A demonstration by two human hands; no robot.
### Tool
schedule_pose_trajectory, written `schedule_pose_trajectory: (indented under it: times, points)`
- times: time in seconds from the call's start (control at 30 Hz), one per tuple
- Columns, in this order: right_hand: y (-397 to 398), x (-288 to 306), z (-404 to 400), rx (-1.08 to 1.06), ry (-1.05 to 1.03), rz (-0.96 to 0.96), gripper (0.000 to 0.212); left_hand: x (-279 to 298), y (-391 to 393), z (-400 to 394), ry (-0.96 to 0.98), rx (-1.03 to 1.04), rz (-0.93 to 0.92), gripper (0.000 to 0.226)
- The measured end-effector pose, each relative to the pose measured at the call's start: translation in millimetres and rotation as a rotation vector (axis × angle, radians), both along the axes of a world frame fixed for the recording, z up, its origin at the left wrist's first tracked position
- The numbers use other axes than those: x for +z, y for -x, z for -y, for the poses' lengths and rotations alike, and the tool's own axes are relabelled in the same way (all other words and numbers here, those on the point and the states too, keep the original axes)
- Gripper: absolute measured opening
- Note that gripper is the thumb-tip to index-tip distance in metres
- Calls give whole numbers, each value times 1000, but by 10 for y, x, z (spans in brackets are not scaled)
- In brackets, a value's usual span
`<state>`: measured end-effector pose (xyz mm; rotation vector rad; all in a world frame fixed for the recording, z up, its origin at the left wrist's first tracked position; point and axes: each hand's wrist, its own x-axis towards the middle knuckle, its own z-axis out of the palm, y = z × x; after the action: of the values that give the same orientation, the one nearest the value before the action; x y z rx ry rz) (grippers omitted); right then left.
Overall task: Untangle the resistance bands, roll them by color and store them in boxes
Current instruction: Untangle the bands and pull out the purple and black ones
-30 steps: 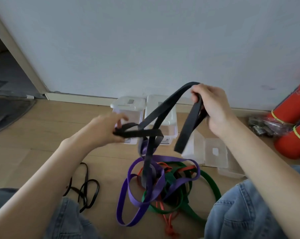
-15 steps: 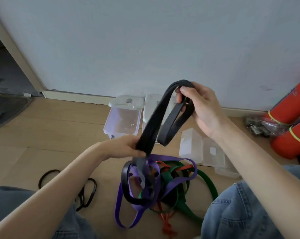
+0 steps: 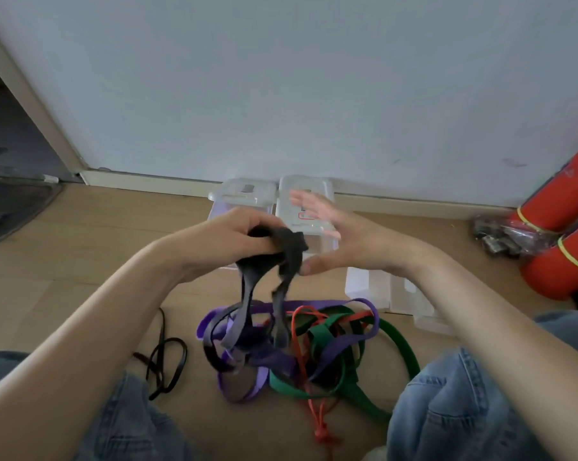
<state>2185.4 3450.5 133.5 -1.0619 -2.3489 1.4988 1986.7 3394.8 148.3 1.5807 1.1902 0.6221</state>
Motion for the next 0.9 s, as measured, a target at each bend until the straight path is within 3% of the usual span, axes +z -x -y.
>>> schedule_pose_trajectory:
  times: [0.1, 0.13, 0.27, 0.33, 0.4, 0.5, 0.53, 0.6, 0.67, 0.7, 0.8, 0.9]
  points:
    - [103, -54, 94, 174, 80, -1, 66, 8, 3, 15, 23, 22, -43, 15]
    - [118, -74, 104, 164, 104, 4, 67, -5, 25, 12, 47, 33, -74, 14]
    - [270, -270, 217, 14, 140, 83, 115, -116, 69, -42, 52, 140, -363, 17]
    - [441, -432, 376, -12, 64, 51, 116, -189, -15, -74, 27, 181, -528, 21]
    - [536, -568, 436, -103, -37, 8, 90, -241, -80, -111, 7, 181, -609, 21]
    - [409, -468, 241, -223, -56, 60, 28, -275, 2, -135, 41, 96, -575, 21]
    - [333, -398, 160, -259, 35, 25, 16, -290, 61, -135, 74, 57, -509, 17]
    - [227, -253, 55, -325, 220, -125, 15, -287, 131, -98, 196, -44, -241, 10]
    - [210, -156, 35, -367, 363, -337, 20, -398, 130, -89, 285, -151, -66, 40]
    - [220, -124, 43, -367, 416, -437, 23, -487, 101, -77, 296, -165, -84, 43]
    - [227, -6, 44, -446, 503, -662, 24, -760, 25, -33, 235, -164, -356, 21]
    - [89, 88, -61, -635, 485, -815, 21, -709, 102, -72, 159, -63, -305, 6]
